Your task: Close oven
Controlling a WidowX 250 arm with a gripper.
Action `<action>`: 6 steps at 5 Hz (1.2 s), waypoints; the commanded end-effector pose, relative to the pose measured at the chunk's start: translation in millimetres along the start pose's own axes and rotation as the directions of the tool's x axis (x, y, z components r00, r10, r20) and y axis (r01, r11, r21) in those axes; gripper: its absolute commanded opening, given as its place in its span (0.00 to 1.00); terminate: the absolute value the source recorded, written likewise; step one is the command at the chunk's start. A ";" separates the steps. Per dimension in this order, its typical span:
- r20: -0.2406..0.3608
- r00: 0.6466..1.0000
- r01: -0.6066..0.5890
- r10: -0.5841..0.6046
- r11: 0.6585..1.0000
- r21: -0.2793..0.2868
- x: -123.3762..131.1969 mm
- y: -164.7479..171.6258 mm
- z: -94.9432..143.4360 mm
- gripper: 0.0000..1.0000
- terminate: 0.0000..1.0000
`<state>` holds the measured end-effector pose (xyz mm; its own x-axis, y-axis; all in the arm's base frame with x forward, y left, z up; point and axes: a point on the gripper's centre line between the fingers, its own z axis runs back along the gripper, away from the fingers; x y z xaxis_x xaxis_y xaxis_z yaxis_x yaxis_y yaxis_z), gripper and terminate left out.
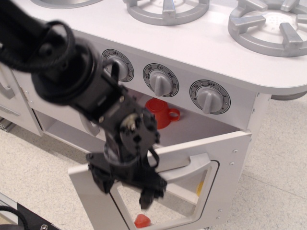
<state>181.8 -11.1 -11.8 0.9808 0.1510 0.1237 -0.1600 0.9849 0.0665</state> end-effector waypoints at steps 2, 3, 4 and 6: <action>0.073 0.992 -0.107 0.103 0.993 0.048 65.3 11.6 -3.4 1.00 0.00; 0.093 0.986 -0.145 0.140 0.989 0.044 82.3 11.7 -0.5 1.00 0.00; 0.108 0.982 -0.162 0.157 0.986 0.039 92.6 10.9 0.5 1.00 0.00; 0.153 0.974 -0.172 0.164 0.984 0.041 102.8 12.5 -2.4 1.00 0.00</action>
<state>270.6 15.1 -12.5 0.9299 0.2839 0.2340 -0.3146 0.9433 0.1057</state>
